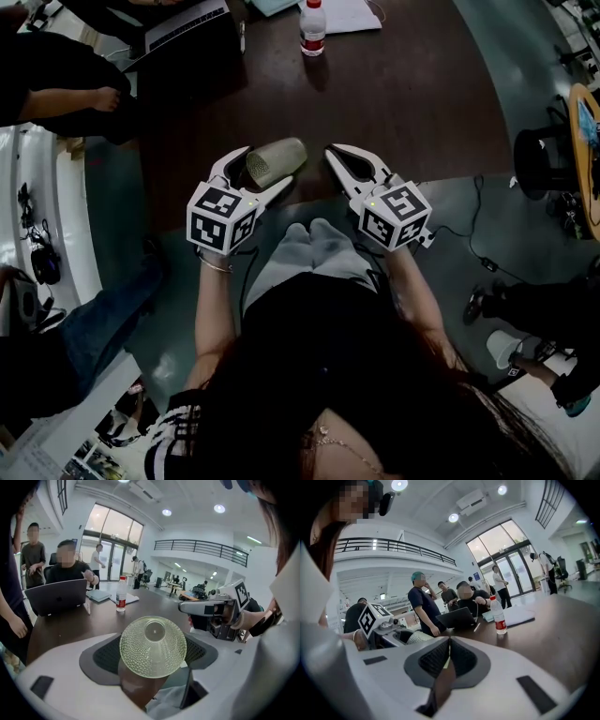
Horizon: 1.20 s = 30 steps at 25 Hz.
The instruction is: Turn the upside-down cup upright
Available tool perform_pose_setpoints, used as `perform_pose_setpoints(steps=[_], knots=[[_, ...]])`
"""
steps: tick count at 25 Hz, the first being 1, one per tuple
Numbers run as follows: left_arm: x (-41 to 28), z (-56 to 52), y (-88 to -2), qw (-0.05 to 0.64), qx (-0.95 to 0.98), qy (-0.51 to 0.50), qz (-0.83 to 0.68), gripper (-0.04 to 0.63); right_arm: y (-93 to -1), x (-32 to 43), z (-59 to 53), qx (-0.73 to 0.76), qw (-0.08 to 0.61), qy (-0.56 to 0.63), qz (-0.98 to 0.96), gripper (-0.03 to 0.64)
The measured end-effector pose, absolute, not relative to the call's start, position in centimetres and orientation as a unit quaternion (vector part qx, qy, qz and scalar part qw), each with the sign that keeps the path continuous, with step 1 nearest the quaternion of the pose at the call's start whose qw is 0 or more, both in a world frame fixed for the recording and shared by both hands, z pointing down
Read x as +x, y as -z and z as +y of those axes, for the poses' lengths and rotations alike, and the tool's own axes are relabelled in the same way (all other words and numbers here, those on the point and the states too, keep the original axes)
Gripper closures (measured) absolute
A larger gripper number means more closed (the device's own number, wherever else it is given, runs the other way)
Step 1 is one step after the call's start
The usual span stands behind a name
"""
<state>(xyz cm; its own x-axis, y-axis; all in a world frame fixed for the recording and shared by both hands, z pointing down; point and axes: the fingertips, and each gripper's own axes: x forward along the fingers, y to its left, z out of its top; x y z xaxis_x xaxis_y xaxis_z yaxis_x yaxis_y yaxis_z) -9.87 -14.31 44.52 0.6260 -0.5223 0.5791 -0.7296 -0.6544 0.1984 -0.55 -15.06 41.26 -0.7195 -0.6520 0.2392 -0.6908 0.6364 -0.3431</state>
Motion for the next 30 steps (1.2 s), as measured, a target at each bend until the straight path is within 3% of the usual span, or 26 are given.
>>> perform_pose_setpoints(steps=[9,30], knots=[[-8.6,-15.1,-47.8,0.200,0.855,-0.339,-0.338,0.198,-42.3,0.1,-15.7,0.379,0.076,-0.199,-0.901,0.600],[-7.9,-14.3,-56.6,0.141,0.780,-0.559,-0.244,0.198,-44.4,2.6,-16.1,0.399,0.070,-0.226,-0.886,0.600]])
